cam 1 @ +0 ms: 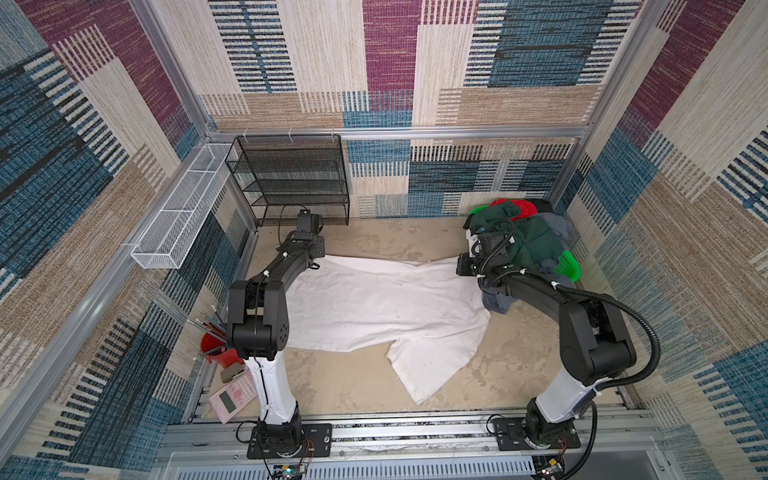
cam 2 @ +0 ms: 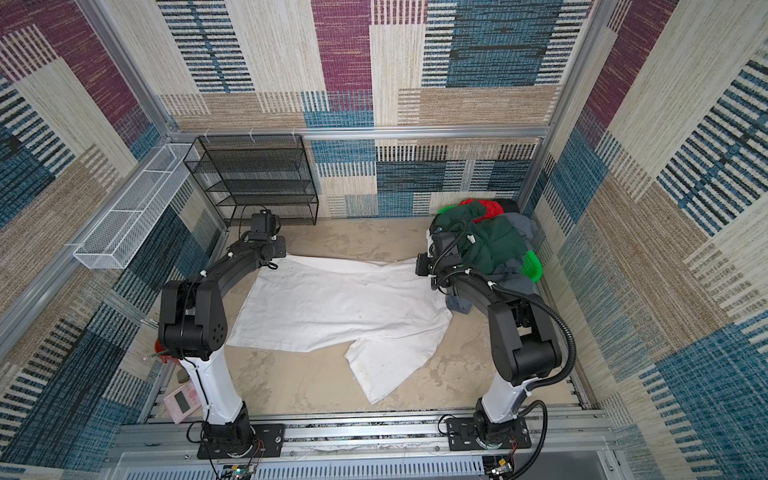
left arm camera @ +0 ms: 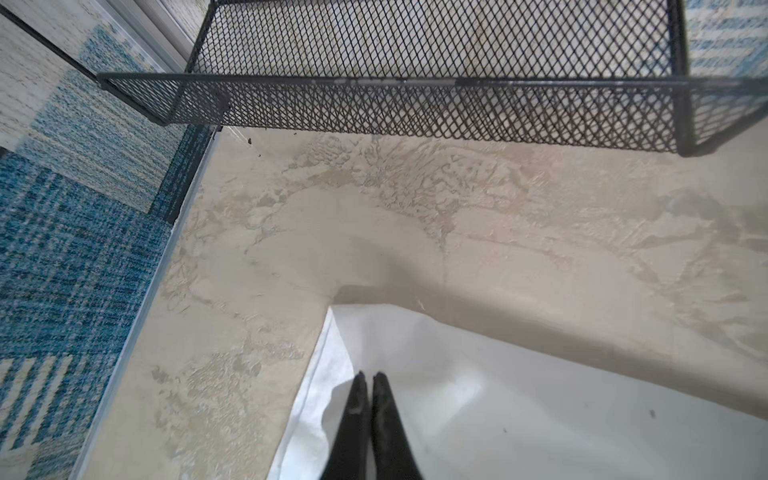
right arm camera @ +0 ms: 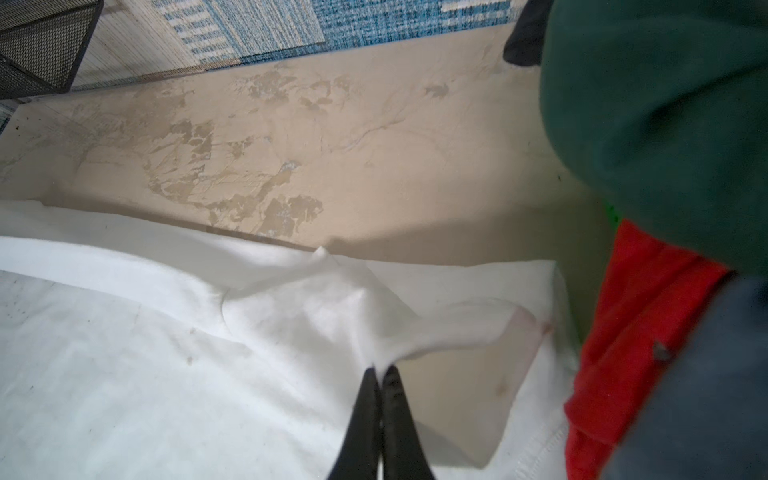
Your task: Fold and stack the t-shirts
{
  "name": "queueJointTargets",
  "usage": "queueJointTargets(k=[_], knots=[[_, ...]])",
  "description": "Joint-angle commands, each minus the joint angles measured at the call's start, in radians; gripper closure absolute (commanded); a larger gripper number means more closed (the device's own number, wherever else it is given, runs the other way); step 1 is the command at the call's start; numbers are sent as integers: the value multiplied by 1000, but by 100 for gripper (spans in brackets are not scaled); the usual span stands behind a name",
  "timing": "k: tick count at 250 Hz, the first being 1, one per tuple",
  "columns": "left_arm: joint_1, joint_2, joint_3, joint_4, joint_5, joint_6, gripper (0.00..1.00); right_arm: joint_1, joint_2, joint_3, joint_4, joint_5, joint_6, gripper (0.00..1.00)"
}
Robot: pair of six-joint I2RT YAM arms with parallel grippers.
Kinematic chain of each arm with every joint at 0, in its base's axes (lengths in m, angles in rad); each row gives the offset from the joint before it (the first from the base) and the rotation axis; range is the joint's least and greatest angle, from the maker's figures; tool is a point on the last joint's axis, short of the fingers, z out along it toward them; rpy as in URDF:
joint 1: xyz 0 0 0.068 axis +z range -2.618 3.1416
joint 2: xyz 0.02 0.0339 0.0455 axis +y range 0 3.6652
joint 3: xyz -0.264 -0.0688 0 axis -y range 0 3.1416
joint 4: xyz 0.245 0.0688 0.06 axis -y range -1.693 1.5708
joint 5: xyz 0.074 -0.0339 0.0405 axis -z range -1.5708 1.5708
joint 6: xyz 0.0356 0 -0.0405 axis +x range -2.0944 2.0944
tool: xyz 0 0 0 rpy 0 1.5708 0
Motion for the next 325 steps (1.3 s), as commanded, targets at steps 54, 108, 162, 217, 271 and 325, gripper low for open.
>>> queueJointTargets(k=[54, 108, 162, 217, 271, 325], knots=[[9, 75, 42, 215, -50, 172, 100, 5, -63, -77, 48, -12, 36, 100], [6, 93, 47, 341, -26, 269, 100, 8, -58, -79, 43, -23, 40, 100], [3, 16, -162, 640, -44, 309, 100, 10, -46, -66, 39, -25, 41, 100], [-1, 8, -298, 737, -14, 294, 100, 14, -37, -74, 45, -40, 47, 100], [0, 16, -339, 756, -33, 279, 100, 20, -47, -90, 39, -39, 42, 100], [-3, 1, -324, 646, -118, 195, 100, 22, -53, -117, 25, -24, 52, 100]])
